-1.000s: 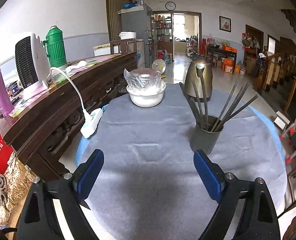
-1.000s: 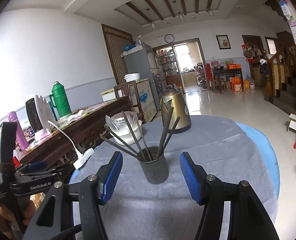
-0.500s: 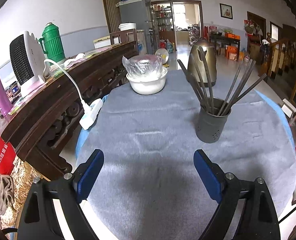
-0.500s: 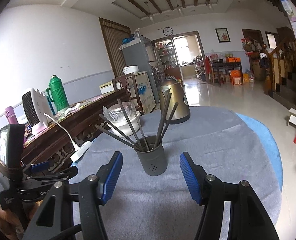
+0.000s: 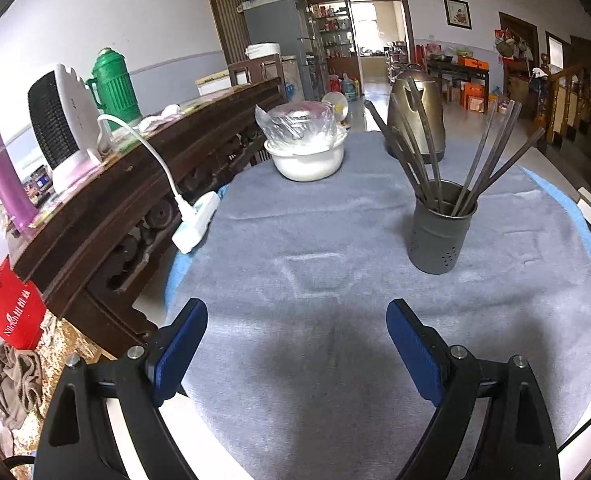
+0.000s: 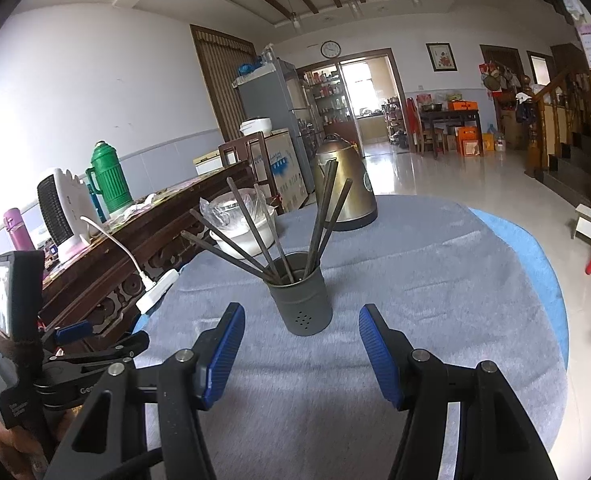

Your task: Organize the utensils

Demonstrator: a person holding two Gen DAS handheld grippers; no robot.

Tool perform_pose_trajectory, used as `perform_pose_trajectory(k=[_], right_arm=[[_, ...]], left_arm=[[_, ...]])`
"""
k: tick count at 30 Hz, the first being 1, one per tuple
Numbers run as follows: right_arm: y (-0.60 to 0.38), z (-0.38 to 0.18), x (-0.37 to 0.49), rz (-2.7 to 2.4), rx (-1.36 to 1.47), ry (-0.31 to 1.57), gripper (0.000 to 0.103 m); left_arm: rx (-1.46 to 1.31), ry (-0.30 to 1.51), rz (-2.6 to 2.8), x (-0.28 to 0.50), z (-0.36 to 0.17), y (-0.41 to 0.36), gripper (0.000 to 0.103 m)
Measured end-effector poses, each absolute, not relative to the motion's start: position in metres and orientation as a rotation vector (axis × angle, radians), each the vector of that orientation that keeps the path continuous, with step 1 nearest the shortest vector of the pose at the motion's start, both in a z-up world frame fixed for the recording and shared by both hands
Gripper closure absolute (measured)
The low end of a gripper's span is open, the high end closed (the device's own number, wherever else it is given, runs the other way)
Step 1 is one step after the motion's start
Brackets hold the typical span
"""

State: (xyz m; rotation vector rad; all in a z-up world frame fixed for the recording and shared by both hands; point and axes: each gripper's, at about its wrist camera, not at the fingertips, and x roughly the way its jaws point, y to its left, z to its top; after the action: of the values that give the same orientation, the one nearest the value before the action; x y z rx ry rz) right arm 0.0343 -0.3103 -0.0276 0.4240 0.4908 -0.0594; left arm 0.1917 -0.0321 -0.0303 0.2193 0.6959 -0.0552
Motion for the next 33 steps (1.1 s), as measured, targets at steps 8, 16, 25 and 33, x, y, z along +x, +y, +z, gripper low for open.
perform_pose_trajectory(k=[8,16,25,33], right_arm=[[-0.300,-0.028,0.033,-0.075,0.404,0.524,0.040],[-0.290,-0.024,0.029,-0.086,0.385,0.517,0.040],[-0.285,-0.019,0.023,-0.090,0.381,0.510,0.040],[-0.284,-0.019,0.022,-0.094,0.381,0.508,0.040]], left_arm=[[0.215,0.688,-0.051,0.183,-0.028,-0.025,0.012],[0.208,0.674,-0.059,0.175,-0.022,-0.020,0.012],[0.199,0.675,-0.064,0.172,-0.021,-0.017,0.012],[0.202,0.673,-0.063,0.169,-0.021,-0.016,0.012]])
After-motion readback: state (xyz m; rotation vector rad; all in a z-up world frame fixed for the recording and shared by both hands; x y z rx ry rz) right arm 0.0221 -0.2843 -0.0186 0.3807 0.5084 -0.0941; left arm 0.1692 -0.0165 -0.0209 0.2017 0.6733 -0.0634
